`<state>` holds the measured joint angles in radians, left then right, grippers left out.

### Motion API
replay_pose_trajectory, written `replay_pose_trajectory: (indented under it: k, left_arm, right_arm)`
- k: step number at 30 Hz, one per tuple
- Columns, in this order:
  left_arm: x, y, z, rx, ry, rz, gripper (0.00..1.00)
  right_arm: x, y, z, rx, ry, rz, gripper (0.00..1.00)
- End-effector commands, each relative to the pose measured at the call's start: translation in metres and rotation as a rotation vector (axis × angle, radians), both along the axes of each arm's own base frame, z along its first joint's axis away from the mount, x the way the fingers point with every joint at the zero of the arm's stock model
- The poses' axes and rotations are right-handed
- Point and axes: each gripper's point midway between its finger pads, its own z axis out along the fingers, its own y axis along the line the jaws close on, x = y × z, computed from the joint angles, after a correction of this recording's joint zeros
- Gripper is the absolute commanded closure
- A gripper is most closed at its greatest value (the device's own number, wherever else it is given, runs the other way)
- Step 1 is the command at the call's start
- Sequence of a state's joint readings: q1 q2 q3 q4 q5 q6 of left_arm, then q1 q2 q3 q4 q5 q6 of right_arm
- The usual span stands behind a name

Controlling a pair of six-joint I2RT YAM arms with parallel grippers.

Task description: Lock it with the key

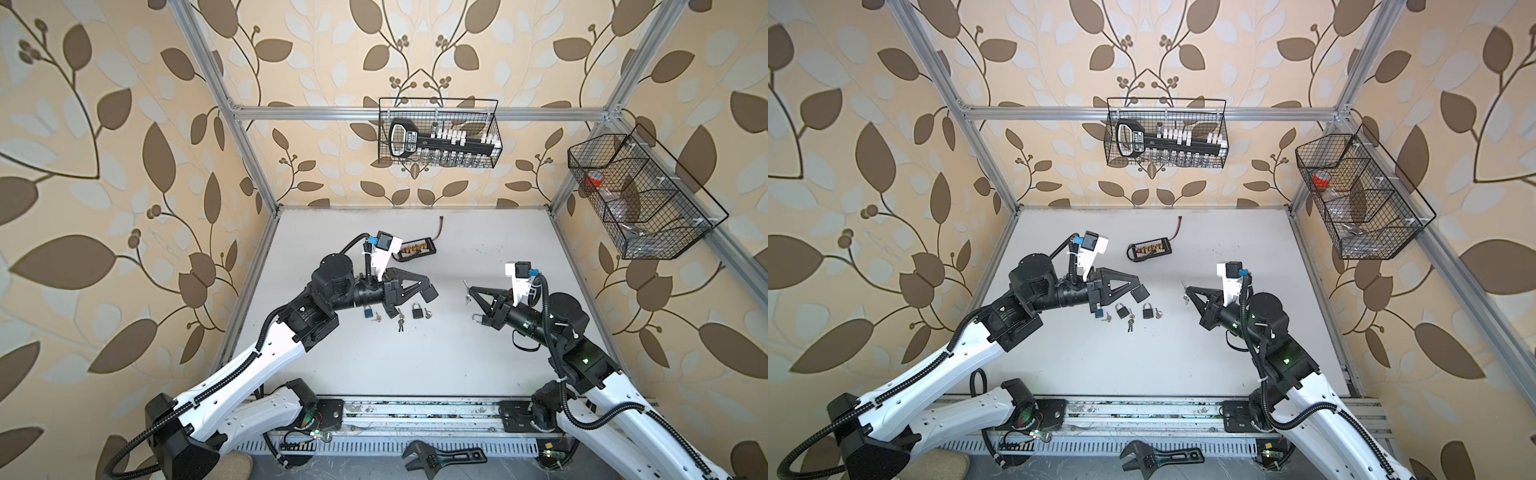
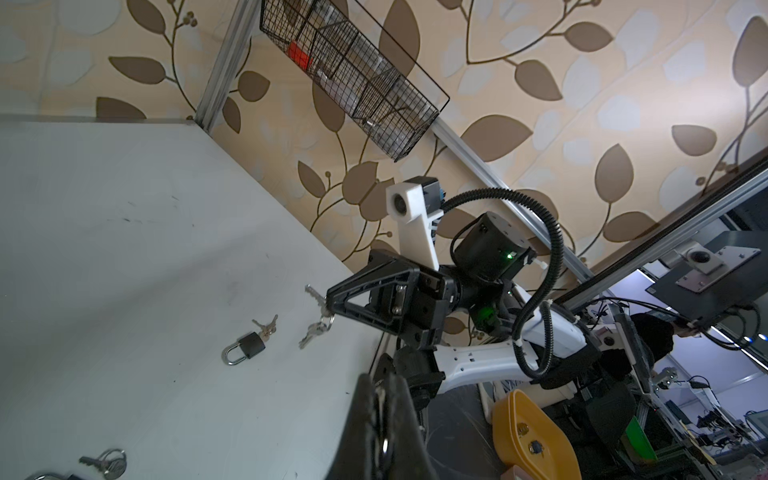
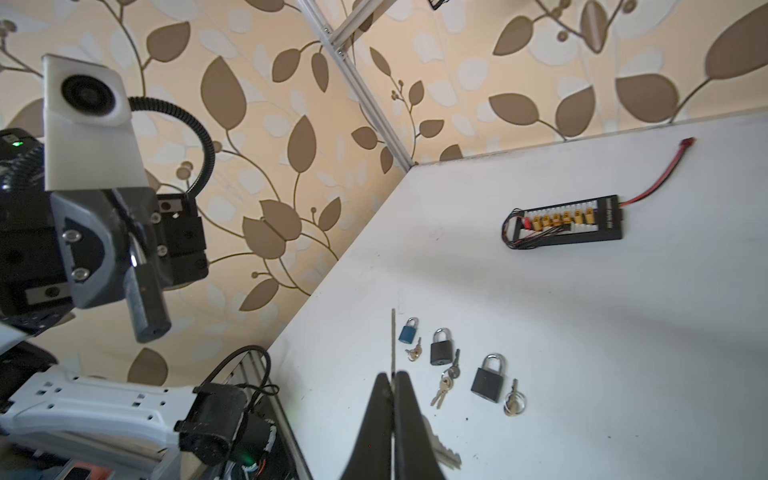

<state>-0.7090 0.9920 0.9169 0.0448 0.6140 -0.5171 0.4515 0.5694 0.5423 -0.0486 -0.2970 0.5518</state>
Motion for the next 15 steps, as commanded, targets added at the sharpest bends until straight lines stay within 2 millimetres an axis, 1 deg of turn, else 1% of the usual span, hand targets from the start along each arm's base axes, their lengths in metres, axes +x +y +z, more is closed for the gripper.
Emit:
replay_pose_trajectory:
  k: [1,5,10,14,15]
  left_arm:
    - [-0.007,-0.011,-0.018,0.087,-0.030,-0.028,1.00]
    - [-0.009,-0.028,-0.066,0.190,0.050,-0.059,1.00]
    - [-0.010,-0.054,-0.119,0.326,0.125,-0.092,1.00]
    - [-0.007,-0.075,-0.153,0.404,0.162,-0.123,1.00]
    - [-0.005,-0.078,-0.157,0.413,0.167,-0.128,1.00]
  right_arm:
    - [0.006,-0.015,-0.007,-0.032,-0.011,-0.063,1.00]
    - [0.012,-0.018,-0.014,-0.034,0.012,-0.053,1.00]
    - [0.018,-0.024,-0.023,-0.021,0.049,-0.044,1.00]
    - [0.018,-0.027,-0.019,-0.020,0.034,-0.044,1.00]
    - [0.017,-0.027,-0.017,-0.018,0.027,-0.041,1.00]
